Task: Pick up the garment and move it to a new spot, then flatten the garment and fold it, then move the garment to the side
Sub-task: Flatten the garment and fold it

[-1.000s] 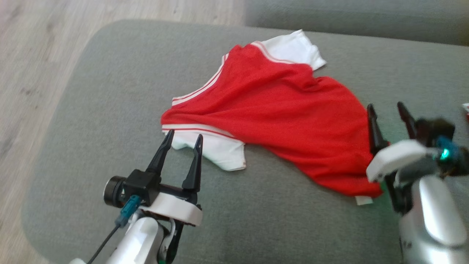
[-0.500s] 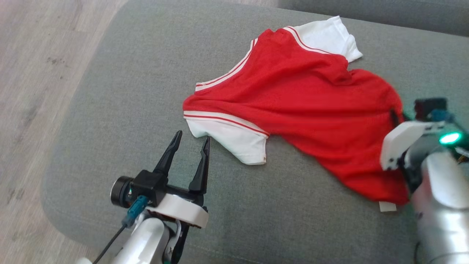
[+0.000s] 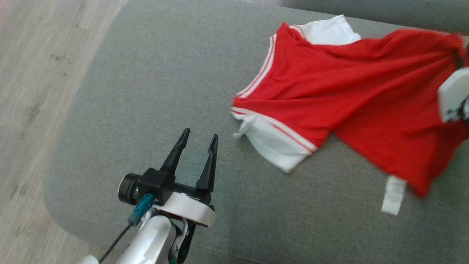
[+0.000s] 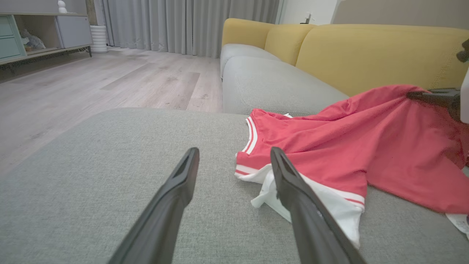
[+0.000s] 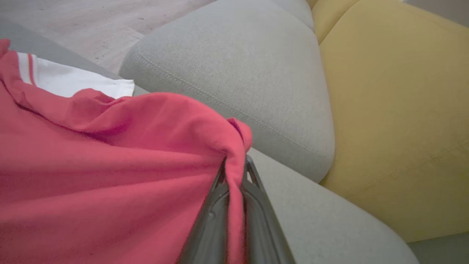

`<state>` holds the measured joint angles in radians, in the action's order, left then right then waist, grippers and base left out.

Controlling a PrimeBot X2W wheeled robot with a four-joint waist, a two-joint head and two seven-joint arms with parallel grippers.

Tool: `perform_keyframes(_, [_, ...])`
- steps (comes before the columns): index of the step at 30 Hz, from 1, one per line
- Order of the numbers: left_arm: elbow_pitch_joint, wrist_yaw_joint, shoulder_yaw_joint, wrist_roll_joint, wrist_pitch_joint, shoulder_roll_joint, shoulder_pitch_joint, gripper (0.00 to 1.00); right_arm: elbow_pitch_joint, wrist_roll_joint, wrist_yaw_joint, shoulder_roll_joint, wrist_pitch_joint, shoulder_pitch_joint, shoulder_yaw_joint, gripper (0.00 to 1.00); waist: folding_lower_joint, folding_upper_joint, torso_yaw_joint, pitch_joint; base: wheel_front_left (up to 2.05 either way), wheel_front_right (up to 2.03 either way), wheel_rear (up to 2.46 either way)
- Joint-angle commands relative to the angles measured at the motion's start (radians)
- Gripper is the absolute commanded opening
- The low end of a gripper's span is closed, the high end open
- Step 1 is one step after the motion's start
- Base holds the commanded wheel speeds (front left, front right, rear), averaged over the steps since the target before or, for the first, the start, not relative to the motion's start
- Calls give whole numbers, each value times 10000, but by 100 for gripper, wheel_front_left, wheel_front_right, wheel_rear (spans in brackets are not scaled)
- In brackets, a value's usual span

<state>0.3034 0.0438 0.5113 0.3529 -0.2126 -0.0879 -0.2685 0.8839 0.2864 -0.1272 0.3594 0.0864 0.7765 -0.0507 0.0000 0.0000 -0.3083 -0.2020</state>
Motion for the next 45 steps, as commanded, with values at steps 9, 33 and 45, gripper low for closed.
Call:
perform_keyframes(9, [-85, -8, -189, 113, -162, 5, -514, 100, 943, 537, -35, 426, -910, 1450, 405, 100, 0, 0, -250, -71, 0, 0, 0])
perform_keyframes(33, [-53, 316, -535, 417, -199, -591, 46, 100, -3520, -3134, -35, -3084, -3478, -4071, -731, 100, 0, 0, 1941, 1170, 0, 0, 0])
perform_keyframes(45, [1037, -5, -280, 306, 276, -1039, -408, 100, -5373, -4632, -35, -3090, -3480, -5807, 345, 100, 0, 0, 2866, 514, 0, 0, 0])
